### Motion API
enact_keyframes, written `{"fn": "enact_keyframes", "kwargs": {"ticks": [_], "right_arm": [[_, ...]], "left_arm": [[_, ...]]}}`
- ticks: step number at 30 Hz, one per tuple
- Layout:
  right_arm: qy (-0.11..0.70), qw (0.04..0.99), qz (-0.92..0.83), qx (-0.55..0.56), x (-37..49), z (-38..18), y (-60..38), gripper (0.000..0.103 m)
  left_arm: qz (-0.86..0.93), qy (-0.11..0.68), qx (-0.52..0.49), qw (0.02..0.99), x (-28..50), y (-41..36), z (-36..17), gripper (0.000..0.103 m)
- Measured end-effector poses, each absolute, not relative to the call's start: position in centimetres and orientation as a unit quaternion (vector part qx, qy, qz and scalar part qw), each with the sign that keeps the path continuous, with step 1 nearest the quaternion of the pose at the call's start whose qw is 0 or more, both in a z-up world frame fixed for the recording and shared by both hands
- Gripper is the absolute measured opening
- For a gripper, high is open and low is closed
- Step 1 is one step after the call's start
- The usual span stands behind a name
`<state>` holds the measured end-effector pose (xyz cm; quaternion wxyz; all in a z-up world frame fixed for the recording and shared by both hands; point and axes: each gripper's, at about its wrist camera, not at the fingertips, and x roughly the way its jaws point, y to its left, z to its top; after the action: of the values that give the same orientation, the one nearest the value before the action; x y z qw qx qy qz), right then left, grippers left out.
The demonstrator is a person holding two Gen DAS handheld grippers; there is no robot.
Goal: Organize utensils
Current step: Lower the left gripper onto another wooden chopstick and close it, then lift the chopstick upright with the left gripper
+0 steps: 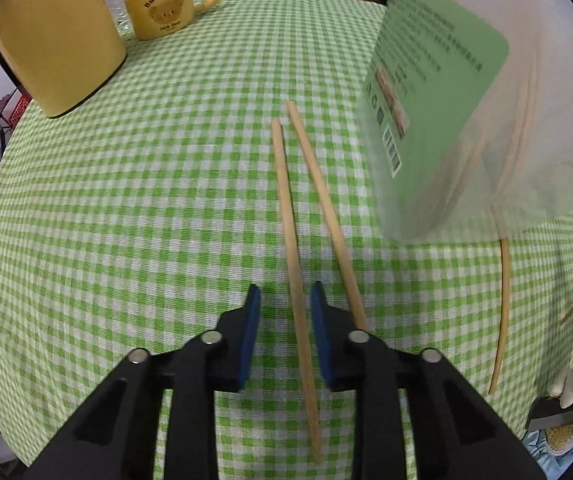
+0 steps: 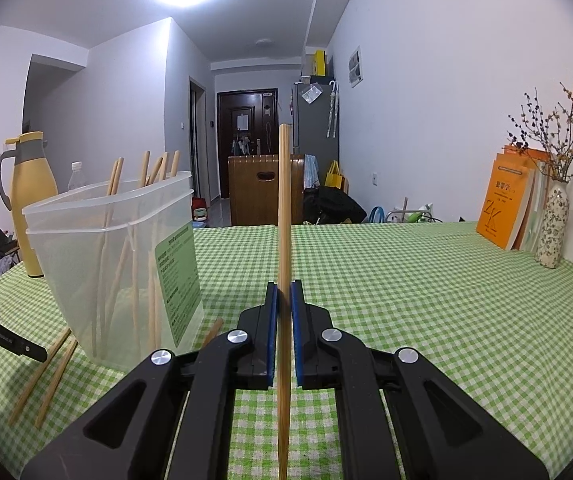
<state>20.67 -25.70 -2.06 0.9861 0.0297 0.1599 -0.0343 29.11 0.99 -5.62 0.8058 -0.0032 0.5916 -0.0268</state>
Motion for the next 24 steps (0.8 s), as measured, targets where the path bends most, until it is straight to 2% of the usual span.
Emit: {"fn": "enact_keyframes", "kwargs": {"ticks": [13,24], "right_arm": [[0.157,0.986,-0.033,0.034,20.5,-1.9,-25.8,0.007],[0.158,0.986,-0.032,0.034,20.4,-2.0,-25.7,0.007]], "left_arm": [[-0.015,0.606,0.010,0.795,30.7,-0.6,-6.7,0.005],[-0.013,0.603,-0.003,0.797,30.7,-0.1,-6.9,0.004]]}}
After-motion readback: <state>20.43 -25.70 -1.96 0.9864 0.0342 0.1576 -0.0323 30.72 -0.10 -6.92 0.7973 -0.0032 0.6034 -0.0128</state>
